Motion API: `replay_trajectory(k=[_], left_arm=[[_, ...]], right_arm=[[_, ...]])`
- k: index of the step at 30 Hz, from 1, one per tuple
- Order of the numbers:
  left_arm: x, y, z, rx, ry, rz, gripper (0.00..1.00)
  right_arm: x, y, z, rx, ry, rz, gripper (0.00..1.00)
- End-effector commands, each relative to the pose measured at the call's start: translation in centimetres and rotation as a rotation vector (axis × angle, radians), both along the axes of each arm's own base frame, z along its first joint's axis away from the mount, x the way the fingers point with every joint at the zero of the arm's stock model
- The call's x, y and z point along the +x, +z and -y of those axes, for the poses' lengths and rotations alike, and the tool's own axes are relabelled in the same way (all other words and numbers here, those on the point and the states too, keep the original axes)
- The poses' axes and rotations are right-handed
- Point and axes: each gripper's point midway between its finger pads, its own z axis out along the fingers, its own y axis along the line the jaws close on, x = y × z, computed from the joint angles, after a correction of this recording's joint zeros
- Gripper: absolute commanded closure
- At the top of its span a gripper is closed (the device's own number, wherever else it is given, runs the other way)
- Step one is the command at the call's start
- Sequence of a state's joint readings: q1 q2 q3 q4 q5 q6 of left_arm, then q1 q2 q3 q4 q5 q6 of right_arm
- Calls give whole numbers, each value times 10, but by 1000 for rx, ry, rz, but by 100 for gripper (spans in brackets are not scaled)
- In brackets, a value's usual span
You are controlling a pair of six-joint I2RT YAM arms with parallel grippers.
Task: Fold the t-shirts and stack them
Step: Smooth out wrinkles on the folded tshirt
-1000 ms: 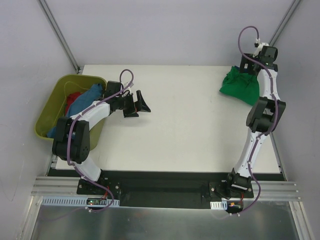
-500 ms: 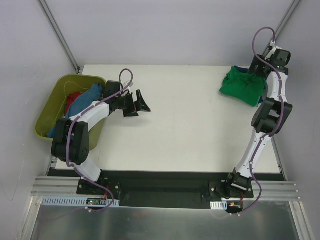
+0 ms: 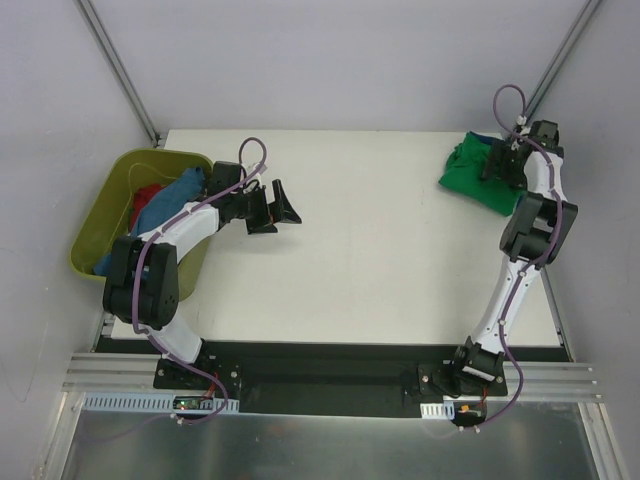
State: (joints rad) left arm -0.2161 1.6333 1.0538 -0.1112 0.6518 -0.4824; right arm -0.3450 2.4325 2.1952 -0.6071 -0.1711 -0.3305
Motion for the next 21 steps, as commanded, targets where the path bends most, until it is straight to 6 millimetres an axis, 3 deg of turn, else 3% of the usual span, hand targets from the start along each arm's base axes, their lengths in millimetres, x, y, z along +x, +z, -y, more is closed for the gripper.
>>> replay_trajectory(k=[1,6,8,10,11,14,15,18,21], left_arm=[[-7,21,4,-27,-11,45,1],[-19,29,1,-32,-3,65,1],[-26,33,-1,-32,-3,83,1],[-34,37,-4,-33,3,98,1],[-37,39,-4,-34,3,106,1],[-46,43,-8,-31,12,126,1],[-49,43,-8,-34,8,129,1],[-56,49,-9,-41,6,151,1],[-62,53,-11,-43,10,169,1]], right_arm=[[-52,-15,-15,-4,16,-218,3],[-93,-24,-39,39,29,-381,3],[-109,-31,-55,71,59,-438,3],[-118,-25,-74,109,92,-443,3],[-133,-33,-83,134,92,-485,3],[-145,-20,-112,158,118,-462,3],[-162,-18,-128,148,146,-484,3],[-185,-8,-136,93,118,-466,3],[-186,15,-139,108,84,-391,3]])
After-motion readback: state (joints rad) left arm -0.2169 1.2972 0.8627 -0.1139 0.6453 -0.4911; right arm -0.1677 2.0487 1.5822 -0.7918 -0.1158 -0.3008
